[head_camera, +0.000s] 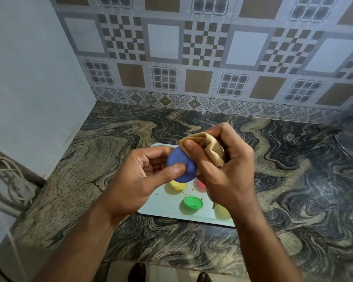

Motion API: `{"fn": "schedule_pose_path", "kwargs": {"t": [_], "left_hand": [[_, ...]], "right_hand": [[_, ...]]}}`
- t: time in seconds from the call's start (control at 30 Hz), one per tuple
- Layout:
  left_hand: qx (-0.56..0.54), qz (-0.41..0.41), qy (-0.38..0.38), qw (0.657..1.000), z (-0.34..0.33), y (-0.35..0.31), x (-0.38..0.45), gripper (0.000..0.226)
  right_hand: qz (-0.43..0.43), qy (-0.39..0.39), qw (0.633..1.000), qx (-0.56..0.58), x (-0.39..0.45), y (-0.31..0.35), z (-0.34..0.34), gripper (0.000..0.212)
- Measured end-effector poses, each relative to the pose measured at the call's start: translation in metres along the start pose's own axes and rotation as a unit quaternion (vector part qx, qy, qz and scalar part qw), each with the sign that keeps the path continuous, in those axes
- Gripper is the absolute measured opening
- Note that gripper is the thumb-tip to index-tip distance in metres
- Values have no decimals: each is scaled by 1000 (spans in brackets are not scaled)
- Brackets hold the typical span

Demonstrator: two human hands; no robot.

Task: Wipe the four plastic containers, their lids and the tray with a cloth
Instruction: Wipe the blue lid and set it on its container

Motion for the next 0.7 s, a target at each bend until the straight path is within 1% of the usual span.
{"fn": "schedule_pose_path", "kwargs": {"t": [0.07, 0.17, 0.27, 0.37, 0.47, 0.57, 0.63, 0.7], "left_hand": [[32, -11, 27, 999, -3, -3, -1, 9], [45, -1, 37, 998, -3, -2, -3, 10], [87, -23, 26, 996, 0, -2, -3, 19], [138, -49, 5, 989, 5, -5, 0, 18], [209, -78, -7, 975, 5, -7, 2, 7], [273, -105, -12, 956, -2, -10, 2, 13], [275, -113, -6, 955, -4, -10, 2, 10], [251, -98, 13, 963, -3, -6, 2, 10]], "right_hand": [[-17, -10, 1000, -6, 6, -5, 1, 18], [-50, -38, 998, -16, 14, -11, 6, 22], [-89, -60, 994, 24, 18, -21, 12, 19], [-105, -64, 992, 29, 16, -24, 15, 16], [-94, -59, 993, 34, 11, -14, 12, 19], [-57, -49, 997, 30, 7, 1, 2, 23], [-50, -41, 998, 5, 7, 4, -6, 25], [-51, -50, 997, -31, 13, 0, -5, 24]]}}
Point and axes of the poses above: each hand's wrist, its own x-axis towards the middle knuckle, its own z-axis out of the back of the hand, y = z × x, the point moved 6 cm from there along x, towards the middle knuckle, and after that the axes turned 9 degrees about -x, right-handed, at the moved point
